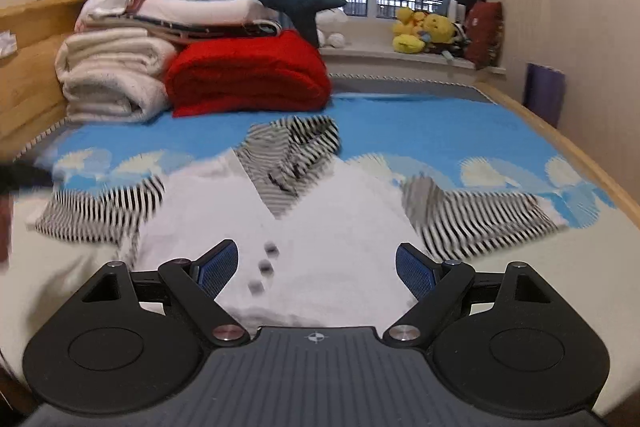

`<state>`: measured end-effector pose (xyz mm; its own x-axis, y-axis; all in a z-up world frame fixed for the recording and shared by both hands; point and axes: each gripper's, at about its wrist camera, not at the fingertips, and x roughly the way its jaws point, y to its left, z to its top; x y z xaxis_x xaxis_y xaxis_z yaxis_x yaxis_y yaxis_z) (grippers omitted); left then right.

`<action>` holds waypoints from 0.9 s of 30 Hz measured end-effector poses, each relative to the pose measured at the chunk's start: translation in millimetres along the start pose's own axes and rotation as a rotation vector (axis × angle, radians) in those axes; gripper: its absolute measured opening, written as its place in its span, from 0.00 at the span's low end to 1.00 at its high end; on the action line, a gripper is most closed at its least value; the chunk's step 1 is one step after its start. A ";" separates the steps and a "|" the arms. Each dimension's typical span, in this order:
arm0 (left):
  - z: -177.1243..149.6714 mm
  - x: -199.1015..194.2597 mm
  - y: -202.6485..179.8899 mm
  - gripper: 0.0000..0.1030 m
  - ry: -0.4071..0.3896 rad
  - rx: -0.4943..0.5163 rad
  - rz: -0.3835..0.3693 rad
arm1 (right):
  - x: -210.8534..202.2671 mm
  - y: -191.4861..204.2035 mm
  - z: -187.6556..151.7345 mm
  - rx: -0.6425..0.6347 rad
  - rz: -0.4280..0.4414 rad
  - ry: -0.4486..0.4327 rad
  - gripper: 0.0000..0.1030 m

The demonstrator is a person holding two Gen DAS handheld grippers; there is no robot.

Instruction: Fold small clothes

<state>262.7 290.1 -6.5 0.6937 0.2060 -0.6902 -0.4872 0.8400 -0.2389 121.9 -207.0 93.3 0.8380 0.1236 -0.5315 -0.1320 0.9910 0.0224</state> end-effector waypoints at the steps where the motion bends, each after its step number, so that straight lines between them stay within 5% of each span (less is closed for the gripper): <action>1: 4.4 6.2 12.7 0.22 -0.001 -0.025 0.001 | 10.5 4.5 11.8 0.000 0.012 -0.016 0.85; 6: 13.6 31.5 66.3 0.22 0.006 -0.149 0.014 | 79.2 27.4 61.6 -0.011 0.088 -0.070 0.78; 9: 13.7 43.4 95.6 0.22 0.008 -0.265 0.026 | 114.5 38.1 66.4 -0.041 0.143 -0.092 0.61; 11: 16.0 55.2 106.7 0.23 0.010 -0.307 0.037 | 138.0 44.5 60.8 -0.055 0.139 -0.027 0.45; 14: 16.5 71.2 118.8 0.28 0.020 -0.348 0.063 | 161.7 49.2 59.8 -0.021 0.191 0.058 0.42; 23: 19.2 112.1 143.9 0.32 0.052 -0.477 0.091 | 189.0 43.8 73.4 -0.094 0.213 0.060 0.44; 25: 24.0 115.5 136.4 0.29 0.045 -0.441 0.115 | 195.5 33.8 71.4 -0.081 0.199 0.085 0.44; 26: 27.0 116.3 130.1 0.09 0.043 -0.411 0.138 | 198.5 29.1 68.7 -0.072 0.188 0.098 0.44; 27: 29.9 114.2 123.1 0.04 0.035 -0.384 0.167 | 201.4 24.2 68.0 -0.061 0.178 0.111 0.44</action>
<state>297.9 432.1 -94.2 0.5733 0.3011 -0.7620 -0.7583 0.5473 -0.3542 323.4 -154.6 44.3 0.7360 0.2863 -0.6135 -0.3068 0.9488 0.0748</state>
